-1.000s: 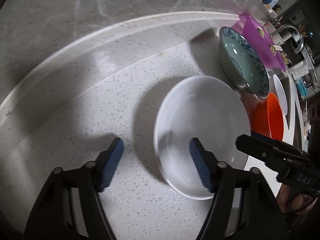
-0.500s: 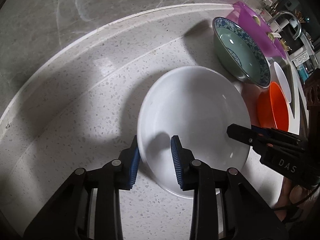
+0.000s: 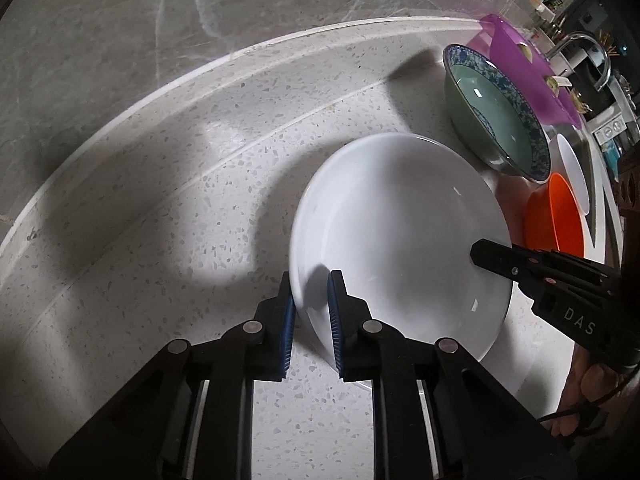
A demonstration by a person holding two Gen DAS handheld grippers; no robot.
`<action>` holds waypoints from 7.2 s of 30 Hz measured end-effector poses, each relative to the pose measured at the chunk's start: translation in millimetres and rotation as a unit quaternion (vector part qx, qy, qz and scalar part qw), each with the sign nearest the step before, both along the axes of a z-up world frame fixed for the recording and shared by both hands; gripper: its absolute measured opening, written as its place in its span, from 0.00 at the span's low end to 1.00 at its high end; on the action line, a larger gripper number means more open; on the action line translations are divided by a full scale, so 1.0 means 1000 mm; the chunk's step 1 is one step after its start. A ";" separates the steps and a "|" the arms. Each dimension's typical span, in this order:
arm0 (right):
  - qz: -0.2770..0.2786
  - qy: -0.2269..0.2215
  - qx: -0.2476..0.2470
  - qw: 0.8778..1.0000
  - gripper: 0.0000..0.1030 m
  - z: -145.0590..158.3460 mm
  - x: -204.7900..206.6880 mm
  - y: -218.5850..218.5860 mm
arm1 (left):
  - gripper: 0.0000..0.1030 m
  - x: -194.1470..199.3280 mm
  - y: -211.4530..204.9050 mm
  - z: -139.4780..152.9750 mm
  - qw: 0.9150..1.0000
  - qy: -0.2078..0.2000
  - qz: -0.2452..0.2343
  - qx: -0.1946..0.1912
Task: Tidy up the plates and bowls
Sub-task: 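Close both grippers on opposite rims of the deep white plate, then lift the deep white plate with both grippers toward the plate stack, then lower the deep white plate onto the plate stack with both grippers, then open both grippers to release the deep plate on the stack, then move both grippers to opposite rims of the blue-and-white patterned bowl, then close both grippers on opposite rims of the patterned bowl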
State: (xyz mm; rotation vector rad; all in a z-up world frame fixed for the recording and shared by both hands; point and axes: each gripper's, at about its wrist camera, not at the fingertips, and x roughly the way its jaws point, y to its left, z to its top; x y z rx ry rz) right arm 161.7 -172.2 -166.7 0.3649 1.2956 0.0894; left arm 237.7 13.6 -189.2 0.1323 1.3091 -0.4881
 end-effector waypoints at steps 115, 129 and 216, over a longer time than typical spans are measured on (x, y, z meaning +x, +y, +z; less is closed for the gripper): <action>0.338 -0.032 -0.008 0.941 0.12 0.048 -0.270 0.022 | 0.14 -0.446 0.074 0.020 0.983 -0.001 0.184 -0.005; 0.403 -0.092 -0.053 0.909 0.23 0.051 -0.290 0.036 | 0.63 -0.444 0.070 0.020 0.986 -0.015 0.159 -0.045; 0.132 0.015 -0.052 0.990 0.34 0.005 0.102 -0.125 | 0.28 0.032 -0.126 0.008 0.996 0.004 0.088 -0.034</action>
